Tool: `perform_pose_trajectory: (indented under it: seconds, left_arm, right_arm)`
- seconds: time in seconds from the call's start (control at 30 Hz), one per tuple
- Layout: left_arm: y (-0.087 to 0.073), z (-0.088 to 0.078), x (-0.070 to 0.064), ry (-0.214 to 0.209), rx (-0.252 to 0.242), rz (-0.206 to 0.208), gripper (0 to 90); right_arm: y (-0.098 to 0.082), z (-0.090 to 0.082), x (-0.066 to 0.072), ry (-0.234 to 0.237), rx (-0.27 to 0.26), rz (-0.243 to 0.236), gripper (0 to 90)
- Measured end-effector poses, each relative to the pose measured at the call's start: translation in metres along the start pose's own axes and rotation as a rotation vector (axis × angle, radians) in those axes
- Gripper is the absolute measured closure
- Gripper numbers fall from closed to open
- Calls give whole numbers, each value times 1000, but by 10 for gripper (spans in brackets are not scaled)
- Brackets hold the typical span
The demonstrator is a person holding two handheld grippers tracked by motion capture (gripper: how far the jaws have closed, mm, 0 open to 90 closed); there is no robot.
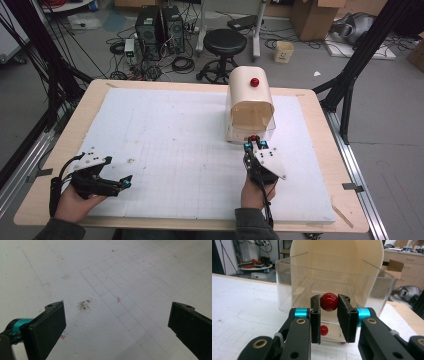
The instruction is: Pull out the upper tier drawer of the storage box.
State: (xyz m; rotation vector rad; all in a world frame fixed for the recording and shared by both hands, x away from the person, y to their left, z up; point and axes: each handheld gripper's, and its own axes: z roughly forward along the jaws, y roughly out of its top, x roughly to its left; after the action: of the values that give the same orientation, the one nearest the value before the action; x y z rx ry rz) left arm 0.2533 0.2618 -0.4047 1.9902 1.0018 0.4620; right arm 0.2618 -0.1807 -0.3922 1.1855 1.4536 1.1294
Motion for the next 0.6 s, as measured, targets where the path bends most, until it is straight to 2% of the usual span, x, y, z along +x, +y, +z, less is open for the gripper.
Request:
perform_pose_trajectory:
  seconds: [0.6]
  left_arm:
    - [0, -1, -1, 1, 1, 5, 20]
  right_arm:
    - [-2, -10, 1, 5, -13, 6, 733]
